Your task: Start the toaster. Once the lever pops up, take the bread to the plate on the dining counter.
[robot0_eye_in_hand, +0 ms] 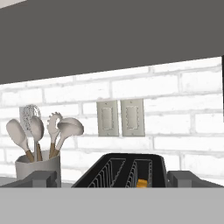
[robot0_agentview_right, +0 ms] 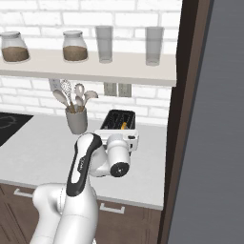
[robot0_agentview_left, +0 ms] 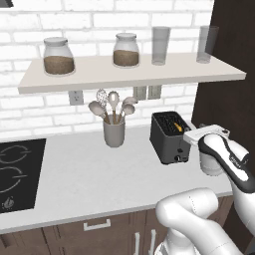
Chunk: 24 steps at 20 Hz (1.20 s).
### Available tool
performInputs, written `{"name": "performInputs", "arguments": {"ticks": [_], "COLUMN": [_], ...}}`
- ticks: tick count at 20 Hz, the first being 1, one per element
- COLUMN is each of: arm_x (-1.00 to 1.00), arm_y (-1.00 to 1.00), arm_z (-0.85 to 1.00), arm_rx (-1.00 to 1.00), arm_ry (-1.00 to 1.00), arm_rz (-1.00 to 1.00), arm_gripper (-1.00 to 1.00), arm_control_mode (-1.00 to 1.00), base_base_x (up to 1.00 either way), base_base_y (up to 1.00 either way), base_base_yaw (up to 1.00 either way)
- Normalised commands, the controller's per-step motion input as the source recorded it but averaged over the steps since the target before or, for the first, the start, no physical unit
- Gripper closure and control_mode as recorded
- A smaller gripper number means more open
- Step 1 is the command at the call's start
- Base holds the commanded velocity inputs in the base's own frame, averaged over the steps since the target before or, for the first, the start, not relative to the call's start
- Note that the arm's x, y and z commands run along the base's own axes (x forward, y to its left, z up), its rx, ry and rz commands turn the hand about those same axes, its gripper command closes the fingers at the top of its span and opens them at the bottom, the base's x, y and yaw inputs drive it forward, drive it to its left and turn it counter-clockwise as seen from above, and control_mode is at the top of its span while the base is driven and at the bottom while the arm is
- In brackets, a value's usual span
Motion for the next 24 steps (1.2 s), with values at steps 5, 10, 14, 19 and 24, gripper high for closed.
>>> {"name": "performInputs", "arguments": {"ticks": [5,10,14,19,24], "arm_x": [0.00,0.00,0.00,0.00,0.00], "arm_y": [0.00,0.00,0.00,0.00,0.00], "arm_z": [0.00,0.00,0.00,0.00,0.00], "arm_rx": [0.00,0.00,0.00,0.00,0.00], "arm_ry": [0.00,0.00,0.00,0.00,0.00], "arm_rz": [0.00,0.00,0.00,0.00,0.00], "arm_gripper": [-1.00,-1.00,-1.00,-1.00,-1.00], "arm_control_mode": [-1.00,-1.00,-1.00,-1.00,-1.00], "base_base_x": [0.00,0.00,0.00,0.00,0.00], "base_base_y": [0.00,0.00,0.00,0.00,0.00], "base_base_yaw": [0.00,0.00,0.00,0.00,0.00]}}
